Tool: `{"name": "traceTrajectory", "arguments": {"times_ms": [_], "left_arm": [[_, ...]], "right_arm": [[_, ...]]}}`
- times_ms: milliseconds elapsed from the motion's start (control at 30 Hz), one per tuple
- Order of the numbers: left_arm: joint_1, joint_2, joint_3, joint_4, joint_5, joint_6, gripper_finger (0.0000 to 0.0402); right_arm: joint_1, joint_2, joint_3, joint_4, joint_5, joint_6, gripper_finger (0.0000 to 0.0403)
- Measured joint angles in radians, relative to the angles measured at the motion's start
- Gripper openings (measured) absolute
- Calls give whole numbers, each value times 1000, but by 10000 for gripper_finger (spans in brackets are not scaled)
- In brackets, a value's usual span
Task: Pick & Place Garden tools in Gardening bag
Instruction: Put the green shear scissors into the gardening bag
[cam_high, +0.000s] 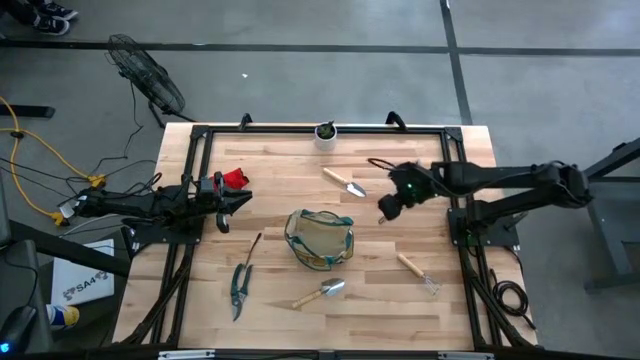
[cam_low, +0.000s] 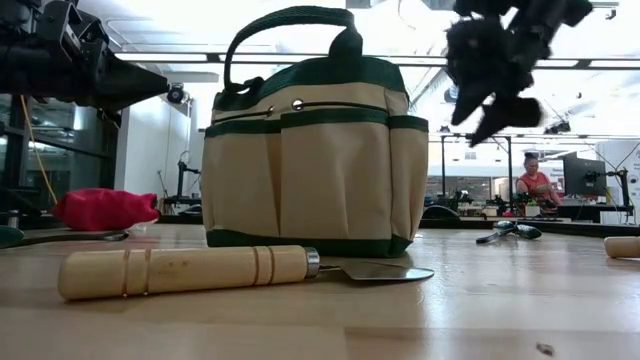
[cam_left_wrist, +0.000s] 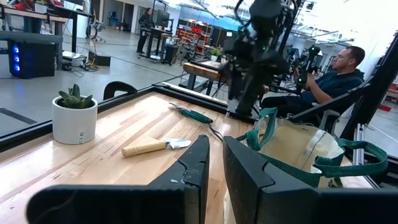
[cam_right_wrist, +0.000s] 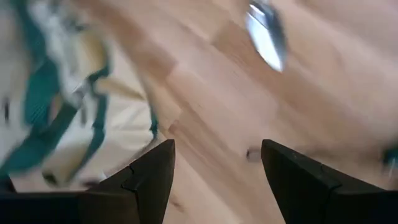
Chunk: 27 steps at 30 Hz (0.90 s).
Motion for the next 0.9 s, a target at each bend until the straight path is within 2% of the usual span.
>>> {"name": "traceTrajectory", "arguments": {"times_ms": [167,300,433,600,900], "left_arm": [[0,0,0,0,0,0,45],[0,0,0,0,0,0,45],[0,0,0,0,0,0,45],[0,0,0,0,0,0,45],[0,0,0,0,0,0,45]], "right_arm": [[-6,68,64,-23,-59,-502,231],[8,120,67,-32,-20,-816,231],[16,191,67,-103,39,-988,231],[15,285,67,-153,50,-1172,231],[13,437,66,-129,47,-1352,231]]}}
